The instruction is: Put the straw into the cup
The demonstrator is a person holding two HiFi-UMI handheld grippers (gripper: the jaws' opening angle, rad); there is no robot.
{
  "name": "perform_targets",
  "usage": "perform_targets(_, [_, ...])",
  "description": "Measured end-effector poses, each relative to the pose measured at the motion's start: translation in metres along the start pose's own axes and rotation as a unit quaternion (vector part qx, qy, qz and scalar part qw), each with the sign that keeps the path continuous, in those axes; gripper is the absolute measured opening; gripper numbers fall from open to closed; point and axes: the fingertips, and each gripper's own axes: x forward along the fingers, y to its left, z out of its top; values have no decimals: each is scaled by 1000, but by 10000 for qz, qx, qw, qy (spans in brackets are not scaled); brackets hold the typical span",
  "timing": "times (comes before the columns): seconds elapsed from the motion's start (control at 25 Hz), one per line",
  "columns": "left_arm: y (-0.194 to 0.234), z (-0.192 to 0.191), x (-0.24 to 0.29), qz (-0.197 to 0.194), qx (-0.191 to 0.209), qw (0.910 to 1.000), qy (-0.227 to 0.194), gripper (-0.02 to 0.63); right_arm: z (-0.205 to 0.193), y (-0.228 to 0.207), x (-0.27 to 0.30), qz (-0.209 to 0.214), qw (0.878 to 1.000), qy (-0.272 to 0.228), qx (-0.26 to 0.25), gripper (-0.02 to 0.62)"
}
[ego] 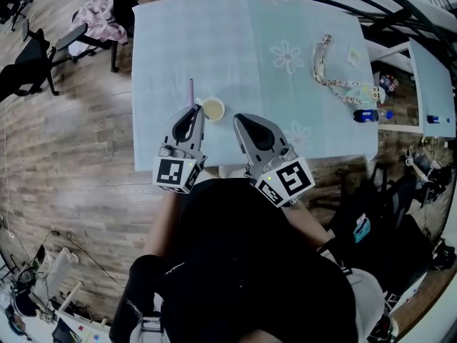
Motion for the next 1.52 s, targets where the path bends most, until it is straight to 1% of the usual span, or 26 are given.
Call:
perform_targets(0.12, [9, -17, 12, 207, -82, 9997, 139, 29, -1, -9, 9, 195, 9998, 102, -1, 9])
perform_targets(0.28, [14, -36, 27, 309, -12, 9989, 345, 29, -5, -21, 16, 336, 9993, 174, 58, 8])
perform_targets(0.44, [15, -57, 40, 381, 25, 9976, 584, 29, -10, -31, 17, 397, 9987, 277, 157, 9])
perform_targets(0.6, [20, -84, 56, 482, 20, 9946, 914, 29, -16, -47, 17, 384, 9983, 362, 237, 9])
perform_targets(0.92, [21, -125, 74, 457, -10, 9889, 1413, 29, -21, -59, 23, 356, 9980, 398, 338, 9])
perform_targets(1.16, [20, -152, 82, 441, -10, 9830, 1784, 29, -28, -67, 24, 344, 9975, 482, 384, 9])
perform_targets(1.32, [19, -163, 81, 438, 16, 9798, 1953, 29, -29, -68, 27, 352, 9973, 504, 400, 9])
perform_targets(1.52, [22, -172, 79, 525, 13, 9778, 2029, 31, -32, -62, 28, 417, 9969, 538, 399, 9])
